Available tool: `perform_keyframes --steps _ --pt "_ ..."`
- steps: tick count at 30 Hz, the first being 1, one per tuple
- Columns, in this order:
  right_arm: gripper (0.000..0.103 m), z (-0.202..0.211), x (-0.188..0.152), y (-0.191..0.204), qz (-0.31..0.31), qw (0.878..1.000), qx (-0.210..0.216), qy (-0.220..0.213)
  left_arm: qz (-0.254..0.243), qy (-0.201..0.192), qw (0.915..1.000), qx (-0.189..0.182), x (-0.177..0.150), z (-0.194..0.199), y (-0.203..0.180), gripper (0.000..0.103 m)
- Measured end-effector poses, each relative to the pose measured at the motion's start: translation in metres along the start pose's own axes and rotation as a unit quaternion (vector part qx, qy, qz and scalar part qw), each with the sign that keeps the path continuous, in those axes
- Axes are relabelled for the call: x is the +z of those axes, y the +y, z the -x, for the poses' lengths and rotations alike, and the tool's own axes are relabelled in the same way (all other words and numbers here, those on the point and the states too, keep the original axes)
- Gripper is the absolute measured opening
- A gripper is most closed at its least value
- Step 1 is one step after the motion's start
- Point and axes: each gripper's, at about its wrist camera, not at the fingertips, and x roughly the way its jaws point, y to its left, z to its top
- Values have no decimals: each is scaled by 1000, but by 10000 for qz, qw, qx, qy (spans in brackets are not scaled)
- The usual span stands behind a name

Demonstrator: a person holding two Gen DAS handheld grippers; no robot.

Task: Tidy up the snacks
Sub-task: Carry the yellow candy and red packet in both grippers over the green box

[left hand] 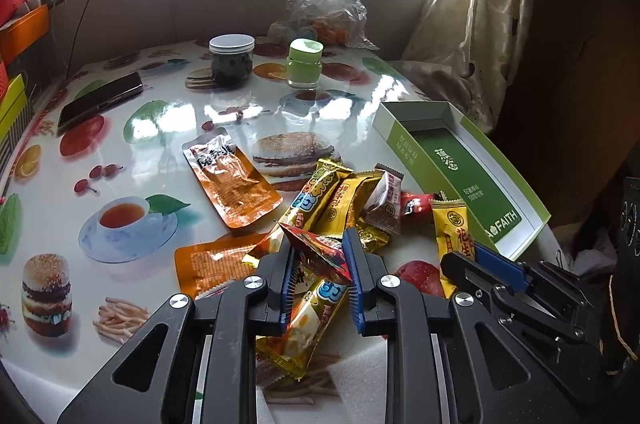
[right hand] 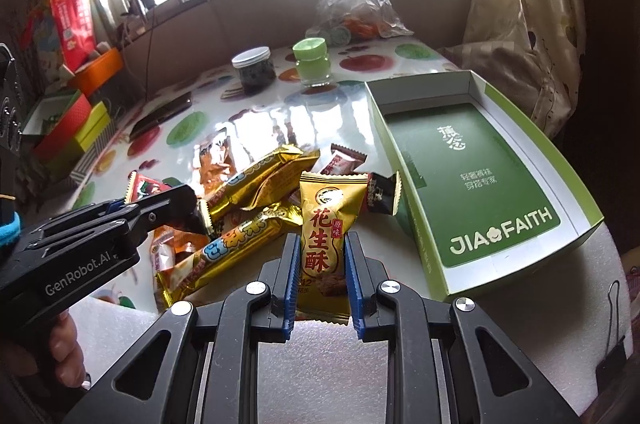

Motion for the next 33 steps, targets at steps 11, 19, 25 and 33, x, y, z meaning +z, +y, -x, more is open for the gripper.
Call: perform_keyframes --steps 11,19,25,33 --pt "21 10 18 -13 -35 9997 -113 -225 -145 -84 9998 -136 22 -2 -18 23" --pt "21 14 30 -34 -179 9988 -300 -333 -274 -128 9988 -396 43 -12 -37 23" --pt "21 12 35 -55 -334 9977 -475 -358 -392 -89 9975 -581 55 -25 -55 23" --pt "21 9 40 -85 -518 9956 -702 -350 -497 -21 9957 -784 69 -41 -80 23"
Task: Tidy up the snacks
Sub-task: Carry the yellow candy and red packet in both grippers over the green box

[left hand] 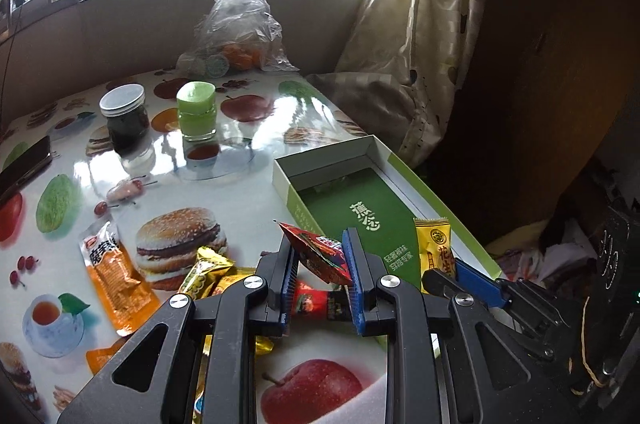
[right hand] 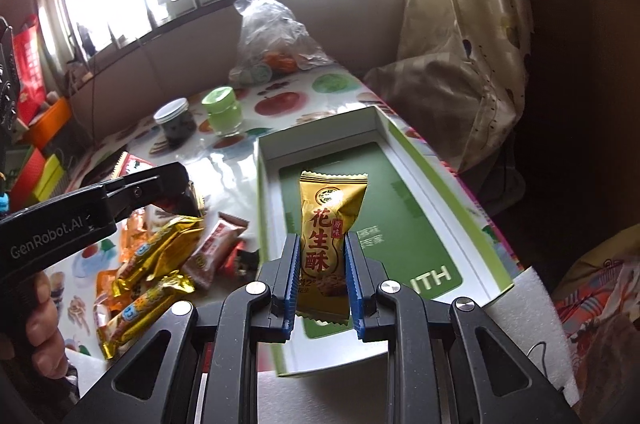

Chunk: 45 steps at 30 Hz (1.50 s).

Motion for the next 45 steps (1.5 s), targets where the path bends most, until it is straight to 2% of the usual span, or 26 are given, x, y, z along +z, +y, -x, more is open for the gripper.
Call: perform_keyframes --steps 12,24,35,45 --pt "21 -18 2 -37 -102 9996 -182 185 -155 297 9991 -269 4 -39 -30 23" --pt "21 -36 -2 -57 -18 9987 -303 405 -315 748 9958 -418 -8 -73 -55 23" --pt "21 -43 0 -58 252 9979 -358 477 -342 1036 9933 -381 -16 -92 -59 23" --pt "23 -44 0 -59 275 9976 -378 519 -322 1116 9925 -388 -15 -97 -58 24"
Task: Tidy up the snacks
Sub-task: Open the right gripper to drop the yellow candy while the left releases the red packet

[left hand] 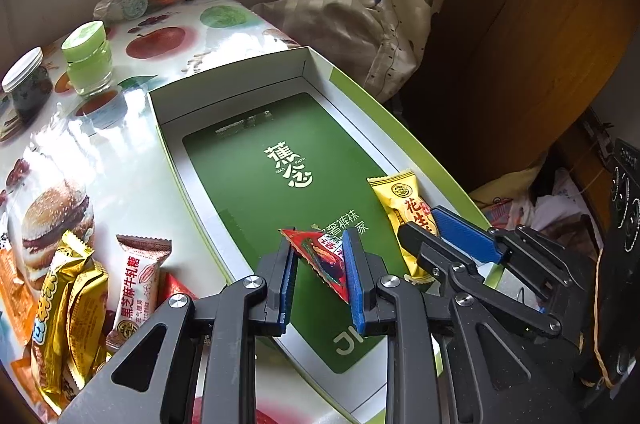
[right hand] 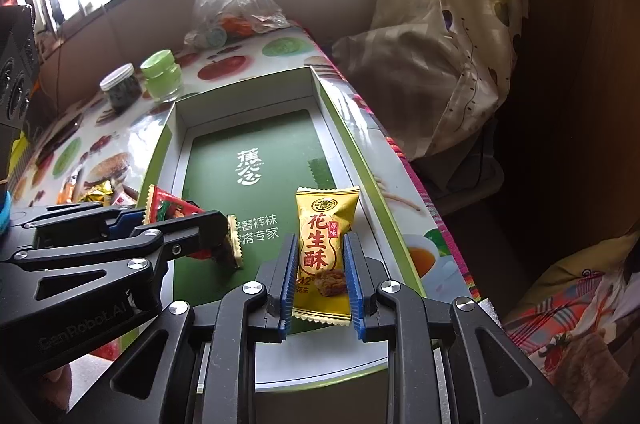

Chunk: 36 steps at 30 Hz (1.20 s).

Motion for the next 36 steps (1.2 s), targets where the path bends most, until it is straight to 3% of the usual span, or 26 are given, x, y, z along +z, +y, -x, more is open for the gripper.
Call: perform_keyframes --steps 4,7,17,20,36 --pt "26 0 -1 1 13 10000 -2 43 -12 24 10000 -38 1 0 1 26" --pt "30 1 -2 2 28 10000 -12 33 6 21 10000 -63 1 1 2 39" --pt "37 11 -5 1 -7 9999 -140 -2 31 -25 9999 -130 -2 11 1 41" --pt "38 16 -5 0 -45 9999 -161 -39 50 -95 9998 -168 -4 17 2 52" --pt "41 47 -16 -1 -340 9989 -197 -239 72 -289 9993 -227 -17 42 -2 54"
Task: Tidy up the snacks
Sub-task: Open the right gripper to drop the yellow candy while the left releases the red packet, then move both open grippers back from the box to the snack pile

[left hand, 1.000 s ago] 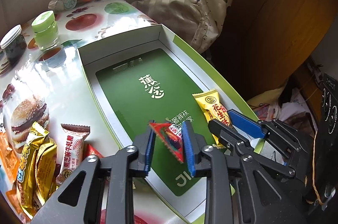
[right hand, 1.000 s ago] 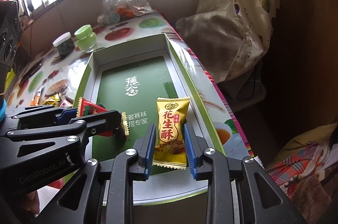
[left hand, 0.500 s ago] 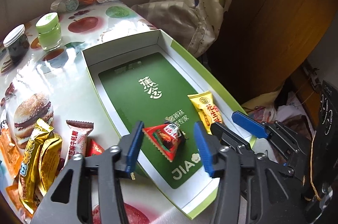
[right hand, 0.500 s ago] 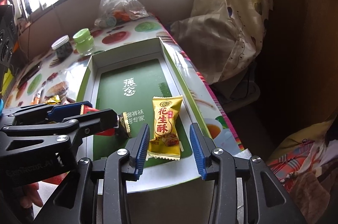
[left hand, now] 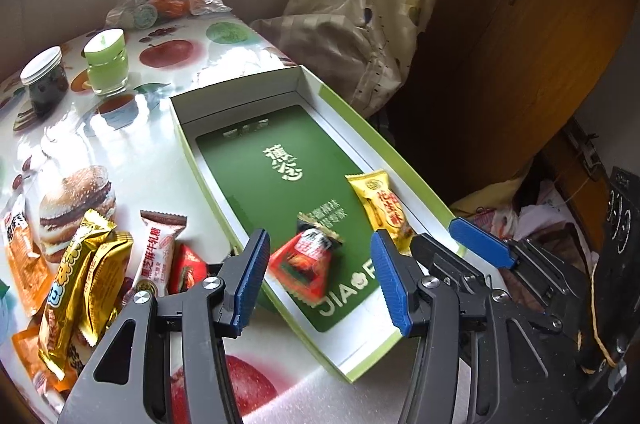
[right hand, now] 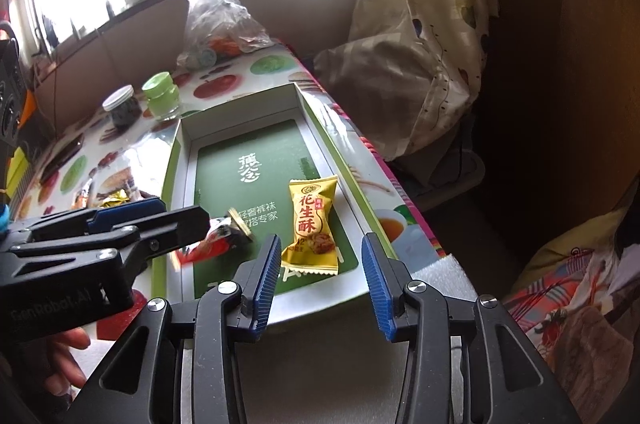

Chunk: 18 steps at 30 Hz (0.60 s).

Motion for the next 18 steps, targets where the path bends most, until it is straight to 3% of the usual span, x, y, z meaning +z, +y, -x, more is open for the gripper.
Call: perform_keyframes --steps 8,18 --pt "41 10 -6 -1 -63 10000 -28 -45 -23 4 10000 -63 -8 7 -4 54" --pt "41 26 -12 6 -52 9998 16 -174 -30 -235 9996 143 -24 33 -5 54"
